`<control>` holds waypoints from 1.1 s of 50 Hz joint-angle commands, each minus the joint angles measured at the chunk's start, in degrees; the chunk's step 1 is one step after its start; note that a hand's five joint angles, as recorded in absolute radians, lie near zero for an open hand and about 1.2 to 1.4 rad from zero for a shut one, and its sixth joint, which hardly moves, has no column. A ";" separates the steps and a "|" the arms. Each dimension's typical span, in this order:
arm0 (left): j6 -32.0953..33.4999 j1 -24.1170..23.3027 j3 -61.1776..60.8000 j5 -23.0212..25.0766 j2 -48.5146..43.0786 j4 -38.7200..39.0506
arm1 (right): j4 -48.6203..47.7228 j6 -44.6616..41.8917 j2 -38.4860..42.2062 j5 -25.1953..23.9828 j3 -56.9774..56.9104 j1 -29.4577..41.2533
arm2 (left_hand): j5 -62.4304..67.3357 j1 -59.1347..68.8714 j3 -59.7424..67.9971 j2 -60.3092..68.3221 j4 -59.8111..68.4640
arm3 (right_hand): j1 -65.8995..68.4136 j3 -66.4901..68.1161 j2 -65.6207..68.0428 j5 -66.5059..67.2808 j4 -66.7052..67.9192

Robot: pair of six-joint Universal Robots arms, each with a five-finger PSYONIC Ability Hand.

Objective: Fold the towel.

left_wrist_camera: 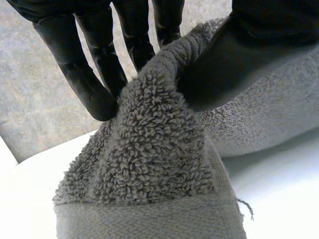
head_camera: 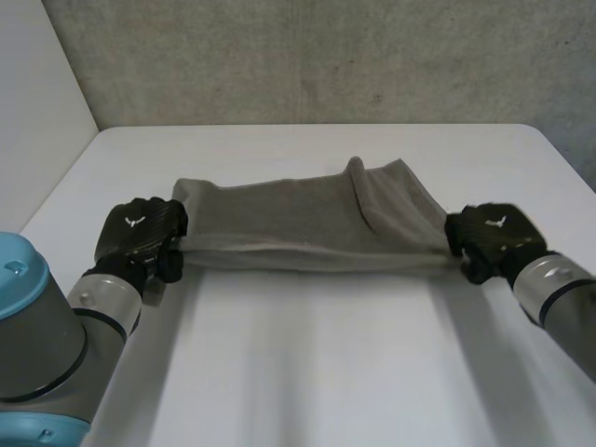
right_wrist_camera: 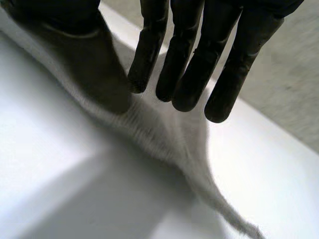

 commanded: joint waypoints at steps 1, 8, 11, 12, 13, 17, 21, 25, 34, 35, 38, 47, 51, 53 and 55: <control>-0.03 1.85 -0.34 0.08 -2.09 0.08 | 0.09 0.23 6.87 0.05 -0.86 1.09 | -14.01 -1.27 -7.48 -5.27 -6.33 | -8.16 -8.71 -8.32 -8.46 -8.85; -0.11 4.15 -0.34 0.26 -2.54 -0.09 | 0.00 0.23 9.25 0.05 -1.65 0.57 | -14.01 -1.27 -7.48 -5.27 -6.33 | -9.51 -10.06 -9.67 -9.81 -10.20; -0.11 4.41 -0.25 0.96 -2.62 -0.18 | 0.00 0.15 9.43 -0.04 -1.92 0.22 | -14.01 -1.27 -7.48 -5.27 -6.33 | -10.18 -10.73 -10.34 -10.48 -10.87; -0.11 4.59 -0.25 1.40 -2.62 -0.27 | 0.00 0.06 9.43 -0.21 -2.09 0.04 | -14.01 -1.27 -7.48 -5.27 -6.33 | -12.84 -13.40 -13.00 -13.15 -13.53; -0.11 4.85 -0.34 1.84 -2.71 -0.27 | 0.18 0.15 9.43 -0.21 -2.35 -0.22 | -14.01 -1.27 -7.48 -5.27 -6.33 | -17.20 -17.75 -17.36 -17.50 -17.89; -0.29 5.03 -0.16 2.46 -2.97 -0.27 | 0.80 0.06 8.72 0.32 -2.97 -0.22 | -14.01 -1.27 -7.48 -5.27 -6.33 | -27.67 -28.23 -27.83 -27.98 -28.36; -0.38 5.03 0.54 2.55 -3.41 -0.36 | 1.50 -0.47 8.46 -1.00 -3.14 -0.22 | -14.01 -1.27 -7.48 -5.27 -6.33 | -31.03 -31.58 -31.19 -31.33 -31.72; -0.90 5.03 2.73 2.63 -4.20 -0.36 | 1.85 -2.31 8.28 -4.33 -2.71 -1.71 | -14.01 -1.27 -7.48 -5.27 -6.33 | -33.56 -34.11 -33.72 -33.86 -34.25; -3.10 5.82 6.26 2.72 -7.11 -1.50 | 1.41 -4.69 9.78 -8.21 -1.04 -5.49 | -14.01 -1.27 -7.48 -5.27 -6.33 | -31.88 -32.44 -32.04 -32.19 -32.57; -3.19 5.82 6.78 2.63 -7.54 -1.93 | 1.41 -4.69 9.78 -8.21 -1.04 -5.50 | -14.01 -1.27 -7.48 -5.27 -6.33 | -31.88 -32.43 -32.04 -32.18 -32.57; -3.28 5.90 7.57 2.72 -8.42 -2.73 | 1.15 -4.69 10.31 -8.12 -1.12 -6.46 | -14.01 -1.27 -7.48 -5.27 -6.33 | -31.37 -31.93 -31.53 -31.68 -32.07; -3.28 6.17 8.19 2.63 -8.95 -3.35 | 0.88 -4.78 14.26 -7.95 -2.88 -6.55 | -14.01 -1.27 -7.48 -5.27 -6.33 | -26.51 -27.07 -26.67 -26.82 -27.20; -3.28 6.26 8.28 2.63 -8.95 -3.43 | -0.87 -4.69 14.87 -7.95 -3.41 -6.64 | -14.01 -1.27 -7.48 -5.27 -6.33 | -20.96 -21.51 -21.12 -21.26 -21.65; -3.28 6.43 8.28 2.72 -8.95 -3.43 | -1.40 -4.69 14.96 -7.95 -3.50 -6.64 | -14.01 -1.27 -7.48 -5.27 -6.33 | -19.11 -19.67 -19.27 -19.42 -19.80; -3.28 6.78 8.19 2.63 -8.87 -3.52 | -1.84 -4.60 15.05 -7.95 -3.67 -6.64 | -14.01 -1.27 -7.48 -5.27 -6.33 | -18.43 -18.98 -18.59 -18.73 -19.12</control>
